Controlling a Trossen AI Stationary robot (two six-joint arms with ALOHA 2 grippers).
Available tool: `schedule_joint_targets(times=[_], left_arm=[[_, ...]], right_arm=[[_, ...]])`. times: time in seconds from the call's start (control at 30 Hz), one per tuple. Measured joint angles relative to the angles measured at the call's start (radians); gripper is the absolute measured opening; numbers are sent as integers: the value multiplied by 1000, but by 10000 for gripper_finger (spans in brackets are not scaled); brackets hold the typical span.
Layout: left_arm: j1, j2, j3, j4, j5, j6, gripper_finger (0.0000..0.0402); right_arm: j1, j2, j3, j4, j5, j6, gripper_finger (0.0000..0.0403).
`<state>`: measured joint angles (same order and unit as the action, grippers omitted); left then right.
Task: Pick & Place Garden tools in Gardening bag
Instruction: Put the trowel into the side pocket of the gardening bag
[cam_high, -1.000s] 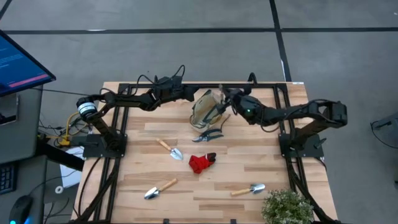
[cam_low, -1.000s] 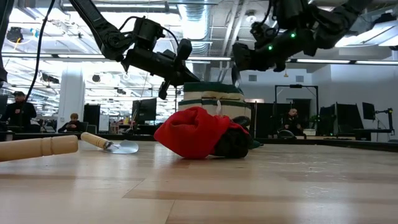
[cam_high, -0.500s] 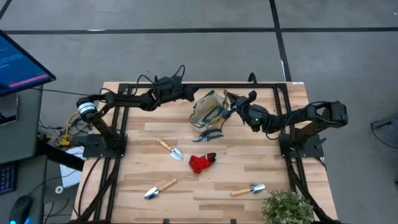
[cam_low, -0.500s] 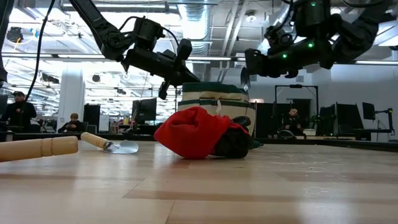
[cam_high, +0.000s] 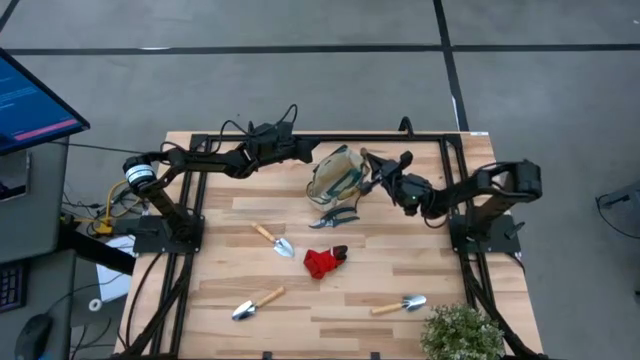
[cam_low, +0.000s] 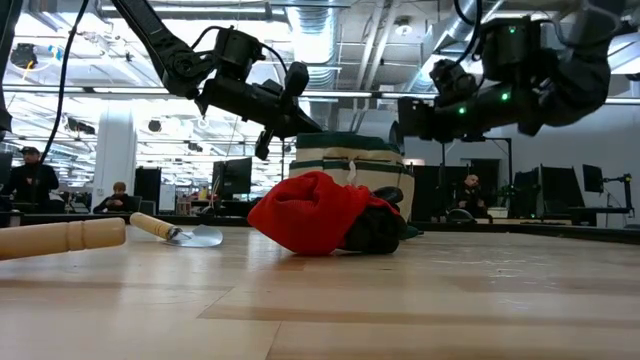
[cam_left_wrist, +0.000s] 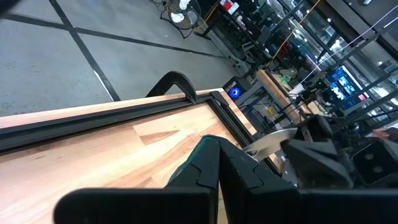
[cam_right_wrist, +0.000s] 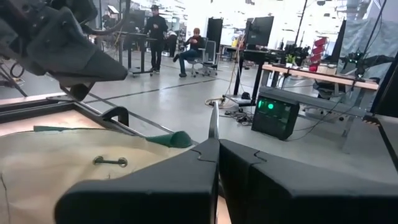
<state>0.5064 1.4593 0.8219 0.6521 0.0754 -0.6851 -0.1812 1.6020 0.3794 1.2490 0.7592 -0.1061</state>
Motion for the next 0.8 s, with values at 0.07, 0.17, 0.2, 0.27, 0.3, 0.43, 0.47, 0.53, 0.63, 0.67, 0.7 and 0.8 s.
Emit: schedule_joint_targets(times=[0.07, 0.17, 0.2, 0.27, 0.3, 0.43, 0.47, 0.53, 0.63, 0.67, 0.7, 0.8], left_arm=[[0, 0, 0, 0, 0, 0, 4], [0, 0, 0, 1, 0, 0, 3], [0, 0, 0, 1, 0, 0, 3], [0, 0, 0, 2, 0, 0, 3], [0, 0, 0, 2, 0, 0, 3], [0, 0, 0, 3, 0, 0, 3], [0, 0, 0, 3, 0, 0, 3], [0, 0, 0, 3, 0, 0, 3], [0, 0, 0, 4, 0, 0, 3], [0, 0, 0, 4, 0, 0, 3], [0, 0, 0, 4, 0, 0, 3], [0, 0, 0, 6, 0, 0, 3]], right_arm=[[1, 39, 0, 52, 0, 0, 0], [5, 80, 0, 103, 2, 0, 0], [8, 90, 0, 110, 2, 0, 0], [13, 106, 0, 127, 9, -1, 0], [17, 112, 0, 131, 10, -1, 0], [18, 120, 1, 129, 10, 0, 0], [18, 120, 1, 128, 10, -1, 0], [17, 120, 1, 128, 10, -7, 0], [17, 120, 1, 127, 10, -37, 0], [17, 119, 1, 127, 9, -49, 1], [17, 116, 1, 126, 9, -61, 4], [17, 104, -1, 117, 10, -121, 20]])
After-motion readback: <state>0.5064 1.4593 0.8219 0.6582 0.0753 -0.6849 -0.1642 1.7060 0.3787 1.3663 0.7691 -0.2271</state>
